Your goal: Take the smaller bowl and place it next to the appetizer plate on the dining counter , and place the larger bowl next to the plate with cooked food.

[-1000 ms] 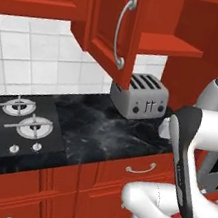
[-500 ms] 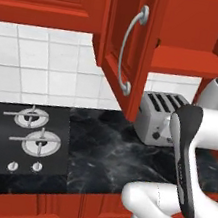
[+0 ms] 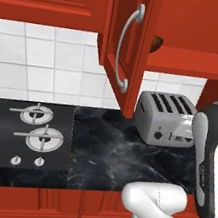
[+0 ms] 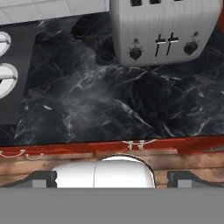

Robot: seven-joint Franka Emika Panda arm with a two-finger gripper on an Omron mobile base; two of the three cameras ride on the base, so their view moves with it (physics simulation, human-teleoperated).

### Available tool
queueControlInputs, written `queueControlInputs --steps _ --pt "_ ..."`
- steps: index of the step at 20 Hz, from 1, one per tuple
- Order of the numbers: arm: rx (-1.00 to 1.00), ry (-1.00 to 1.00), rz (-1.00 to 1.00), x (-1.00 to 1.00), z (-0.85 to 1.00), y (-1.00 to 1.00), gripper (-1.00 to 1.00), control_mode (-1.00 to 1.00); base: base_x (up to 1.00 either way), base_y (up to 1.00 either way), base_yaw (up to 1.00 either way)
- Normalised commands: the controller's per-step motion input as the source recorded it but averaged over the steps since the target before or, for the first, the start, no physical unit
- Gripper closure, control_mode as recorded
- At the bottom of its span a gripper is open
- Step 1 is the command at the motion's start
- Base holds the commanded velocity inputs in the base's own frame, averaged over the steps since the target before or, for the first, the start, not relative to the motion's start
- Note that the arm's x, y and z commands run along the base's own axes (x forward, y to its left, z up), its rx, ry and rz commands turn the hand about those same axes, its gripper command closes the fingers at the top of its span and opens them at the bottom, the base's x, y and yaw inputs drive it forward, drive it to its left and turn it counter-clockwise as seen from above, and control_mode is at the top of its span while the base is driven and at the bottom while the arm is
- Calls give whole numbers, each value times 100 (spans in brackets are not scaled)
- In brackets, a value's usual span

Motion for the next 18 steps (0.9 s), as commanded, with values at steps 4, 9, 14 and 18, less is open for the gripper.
queueControlInputs --steps 4,9,14,18 --pt "20 -22 4 -8 83 -19 -100 -100 0 0 0" --pt "15 -18 -1 6 86 6 -100 -100 0 0 0" --pt "9 -8 -9 63 58 26 -100 -100 0 0 0" --pt "12 -6 -10 96 28 9 -100 -100 0 0 0"
